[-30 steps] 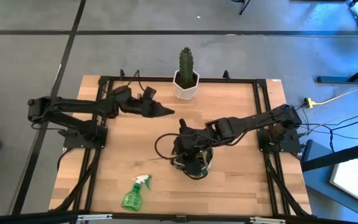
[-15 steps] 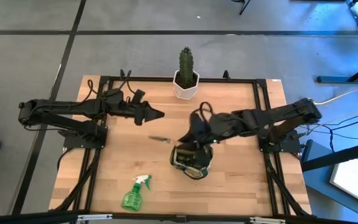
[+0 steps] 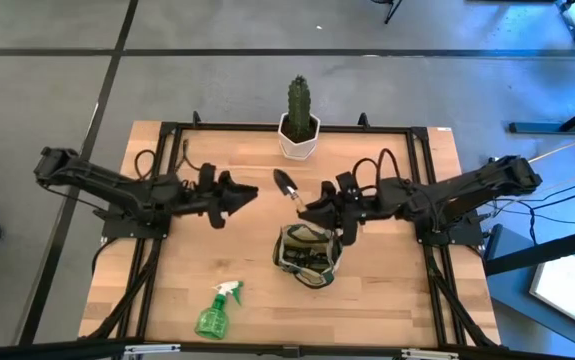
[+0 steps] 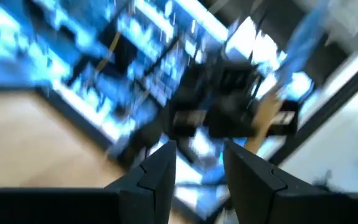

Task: Pick & Place Garden tools in Gardening bag
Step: Put the brown trowel into the green gardening bag

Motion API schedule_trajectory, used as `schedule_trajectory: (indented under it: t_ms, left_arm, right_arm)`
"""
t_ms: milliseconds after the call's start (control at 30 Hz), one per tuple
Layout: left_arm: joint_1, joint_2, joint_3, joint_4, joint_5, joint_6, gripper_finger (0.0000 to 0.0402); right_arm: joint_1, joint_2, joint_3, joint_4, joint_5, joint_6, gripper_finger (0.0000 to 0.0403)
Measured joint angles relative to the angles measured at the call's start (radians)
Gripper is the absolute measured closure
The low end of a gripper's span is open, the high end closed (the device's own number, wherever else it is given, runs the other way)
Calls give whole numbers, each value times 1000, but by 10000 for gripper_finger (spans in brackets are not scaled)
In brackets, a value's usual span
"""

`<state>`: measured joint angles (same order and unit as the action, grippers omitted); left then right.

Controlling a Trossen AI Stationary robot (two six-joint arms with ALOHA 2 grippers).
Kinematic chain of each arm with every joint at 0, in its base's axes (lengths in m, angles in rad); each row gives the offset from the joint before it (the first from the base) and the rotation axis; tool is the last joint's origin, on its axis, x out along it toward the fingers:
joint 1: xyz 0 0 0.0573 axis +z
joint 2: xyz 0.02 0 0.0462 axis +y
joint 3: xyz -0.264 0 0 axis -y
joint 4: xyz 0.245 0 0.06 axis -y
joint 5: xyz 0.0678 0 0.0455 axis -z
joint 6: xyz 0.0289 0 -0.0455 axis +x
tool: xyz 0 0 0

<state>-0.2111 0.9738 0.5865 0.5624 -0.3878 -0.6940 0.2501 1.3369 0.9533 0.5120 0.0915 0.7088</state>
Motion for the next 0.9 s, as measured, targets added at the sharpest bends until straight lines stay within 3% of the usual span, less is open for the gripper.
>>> schedule_trajectory:
  t_ms: [100,233,600,900]
  left_arm:
    - [-41,18,-44,176,-105,50,274]
    - [-60,72,-32,231,-148,78,274]
    - [-19,316,180,357,-46,151,274]
    - [8,361,262,353,31,172,274]
  right_arm:
    - [7,2,-44,65,45,48,334]
    - [8,3,-69,79,71,92,334]
    - [20,3,-73,72,94,96,334]
    - [30,3,-73,71,81,95,334]
